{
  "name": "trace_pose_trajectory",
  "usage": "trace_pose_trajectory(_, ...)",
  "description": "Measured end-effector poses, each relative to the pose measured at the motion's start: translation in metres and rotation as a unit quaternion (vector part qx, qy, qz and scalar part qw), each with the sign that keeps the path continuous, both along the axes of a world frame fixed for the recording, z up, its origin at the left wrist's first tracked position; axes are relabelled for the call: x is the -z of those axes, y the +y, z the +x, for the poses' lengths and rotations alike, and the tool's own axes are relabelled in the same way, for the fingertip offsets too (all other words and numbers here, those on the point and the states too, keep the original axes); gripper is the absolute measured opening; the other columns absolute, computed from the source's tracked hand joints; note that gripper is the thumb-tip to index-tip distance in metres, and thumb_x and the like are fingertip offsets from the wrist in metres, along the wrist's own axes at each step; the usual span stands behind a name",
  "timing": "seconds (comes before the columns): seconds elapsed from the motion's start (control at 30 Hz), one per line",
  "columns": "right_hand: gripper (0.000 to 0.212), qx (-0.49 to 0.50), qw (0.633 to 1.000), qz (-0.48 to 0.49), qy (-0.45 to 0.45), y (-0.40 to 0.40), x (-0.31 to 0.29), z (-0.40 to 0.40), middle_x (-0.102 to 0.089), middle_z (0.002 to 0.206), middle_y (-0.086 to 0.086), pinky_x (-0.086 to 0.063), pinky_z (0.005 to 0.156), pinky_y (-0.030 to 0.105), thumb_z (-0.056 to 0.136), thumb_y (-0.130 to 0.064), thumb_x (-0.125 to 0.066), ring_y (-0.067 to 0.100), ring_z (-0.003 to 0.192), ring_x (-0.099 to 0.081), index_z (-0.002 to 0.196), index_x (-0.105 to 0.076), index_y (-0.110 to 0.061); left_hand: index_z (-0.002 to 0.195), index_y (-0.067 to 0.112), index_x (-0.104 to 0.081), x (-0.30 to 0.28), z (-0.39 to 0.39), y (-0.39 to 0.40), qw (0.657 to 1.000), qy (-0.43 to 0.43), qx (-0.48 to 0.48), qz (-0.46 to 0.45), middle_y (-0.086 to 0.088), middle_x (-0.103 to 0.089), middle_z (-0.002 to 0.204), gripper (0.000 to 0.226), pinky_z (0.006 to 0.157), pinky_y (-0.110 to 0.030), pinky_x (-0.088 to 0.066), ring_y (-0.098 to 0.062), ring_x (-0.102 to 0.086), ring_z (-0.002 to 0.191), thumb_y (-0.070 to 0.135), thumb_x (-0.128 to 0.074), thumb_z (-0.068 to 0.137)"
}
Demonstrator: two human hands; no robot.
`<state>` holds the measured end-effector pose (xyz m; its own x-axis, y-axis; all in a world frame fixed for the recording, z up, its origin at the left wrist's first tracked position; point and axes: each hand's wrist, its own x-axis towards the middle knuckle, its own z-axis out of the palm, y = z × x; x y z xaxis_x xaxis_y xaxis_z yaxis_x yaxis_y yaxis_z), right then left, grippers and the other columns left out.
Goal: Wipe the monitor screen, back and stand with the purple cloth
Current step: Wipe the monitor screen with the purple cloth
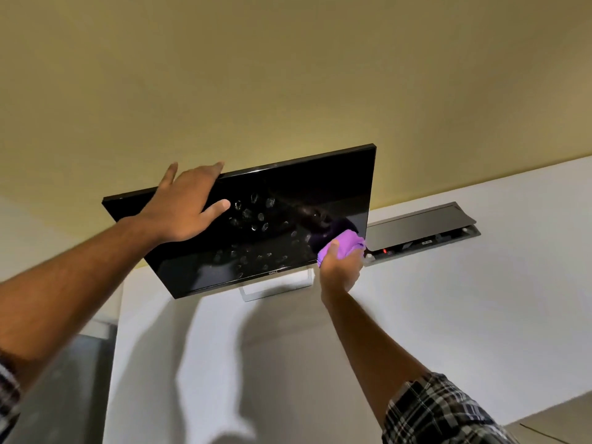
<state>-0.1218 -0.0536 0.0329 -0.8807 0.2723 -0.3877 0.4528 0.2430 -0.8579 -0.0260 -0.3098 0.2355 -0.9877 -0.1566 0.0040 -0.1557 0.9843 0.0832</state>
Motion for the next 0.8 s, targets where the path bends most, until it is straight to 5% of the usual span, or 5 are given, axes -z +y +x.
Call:
trace_pose_trajectory(0.3, 0.057, 0.068, 0.991, -0.078, -0.084, -0.010, -0.023, -0.014, -0.050, 0.156, 0.017, -0.039, 0.120, 0.044, 0.110, -0.027, -0.050, 0.037, 0.142, -0.050, 0.163, -0.033, -0.017, 0.146, 0.023, -0.037, 0.001, -0.008, -0.009, 0.999, 0.003, 0.008, 0.046, -0.001, -0.056, 0.139, 0.058, 0.115, -0.054, -0.027, -0.027, -0.052, 0.128, 0.047, -0.055, 0.097)
trace_pose_trajectory(0.43, 0.048, 0.023, 0.992, -0.127, -0.005, -0.028, -0.058, -0.008, -0.060, 0.140, 0.017, -0.052, 0.098, 0.045, 0.105, -0.011, -0.052, 0.038, 0.123, -0.062, 0.152, -0.044, -0.018, 0.148, 0.024, -0.036, 0.000, -0.010, -0.013, 0.998, -0.010, 0.011, 0.058, 0.001, -0.054, 0.142, 0.058, 0.114, -0.053, -0.028, -0.027, -0.050, 0.131, 0.047, -0.051, 0.096)
trace_pose_trajectory(0.53, 0.050, 0.002, 0.991, -0.113, 0.072, -0.048, -0.083, -0.006, -0.056, 0.140, -0.001, -0.045, 0.100, 0.023, 0.107, -0.004, -0.048, 0.019, 0.126, -0.056, 0.155, -0.044, -0.018, 0.150, 0.023, -0.035, -0.002, -0.014, -0.012, 0.998, -0.007, 0.011, 0.055, -0.002, -0.053, 0.144, 0.060, 0.109, -0.049, -0.033, -0.030, -0.050, 0.131, 0.040, -0.058, 0.097)
trace_pose_trajectory(0.67, 0.037, -0.054, 0.983, -0.118, 0.127, -0.062, -0.099, 0.002, -0.051, 0.115, -0.026, -0.041, 0.082, -0.001, 0.109, -0.004, -0.046, -0.004, 0.103, -0.057, 0.142, -0.054, -0.019, 0.153, 0.024, -0.031, -0.003, -0.012, -0.009, 0.998, -0.005, -0.003, 0.063, 0.000, -0.048, 0.150, 0.064, 0.115, -0.050, -0.024, -0.028, -0.045, 0.137, 0.037, -0.059, 0.097)
trace_pose_trajectory(0.8, 0.021, 0.054, 0.978, -0.182, 0.085, -0.042, -0.067, 0.000, -0.062, 0.116, -0.005, -0.053, 0.088, 0.022, 0.110, -0.026, -0.047, 0.003, 0.102, -0.065, 0.124, -0.062, -0.024, 0.155, 0.026, -0.028, -0.001, -0.011, -0.010, 0.997, -0.002, -0.016, 0.078, 0.004, -0.040, 0.157, 0.064, 0.121, -0.049, -0.007, -0.021, -0.035, 0.145, 0.037, -0.056, 0.099)
